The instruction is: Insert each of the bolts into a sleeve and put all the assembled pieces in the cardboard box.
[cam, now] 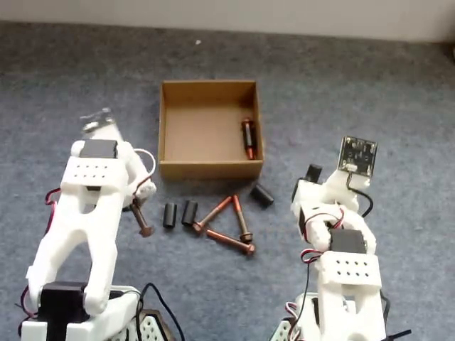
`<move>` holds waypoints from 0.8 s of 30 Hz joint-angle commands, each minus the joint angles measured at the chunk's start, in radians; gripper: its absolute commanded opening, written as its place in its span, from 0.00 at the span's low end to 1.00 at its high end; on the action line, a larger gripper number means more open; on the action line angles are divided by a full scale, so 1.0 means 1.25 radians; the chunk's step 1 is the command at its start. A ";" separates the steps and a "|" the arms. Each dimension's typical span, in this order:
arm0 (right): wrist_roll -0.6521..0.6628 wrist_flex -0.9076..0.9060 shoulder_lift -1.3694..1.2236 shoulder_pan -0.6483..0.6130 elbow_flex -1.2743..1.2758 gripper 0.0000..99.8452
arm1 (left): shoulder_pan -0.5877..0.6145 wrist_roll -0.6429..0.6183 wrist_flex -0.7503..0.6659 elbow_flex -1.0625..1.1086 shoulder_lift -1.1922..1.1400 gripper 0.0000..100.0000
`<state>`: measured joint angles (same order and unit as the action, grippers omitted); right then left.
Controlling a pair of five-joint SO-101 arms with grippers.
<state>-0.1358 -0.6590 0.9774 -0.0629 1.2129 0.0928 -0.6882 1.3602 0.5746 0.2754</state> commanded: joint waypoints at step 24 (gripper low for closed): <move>-0.002 0.020 0.025 0.006 -0.008 0.01 | 0.094 -0.773 0.000 -0.014 0.030 0.22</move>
<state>-0.1358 -0.6590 0.9774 -0.0629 1.2129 0.2018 -1.6425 1.3617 0.5746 0.2770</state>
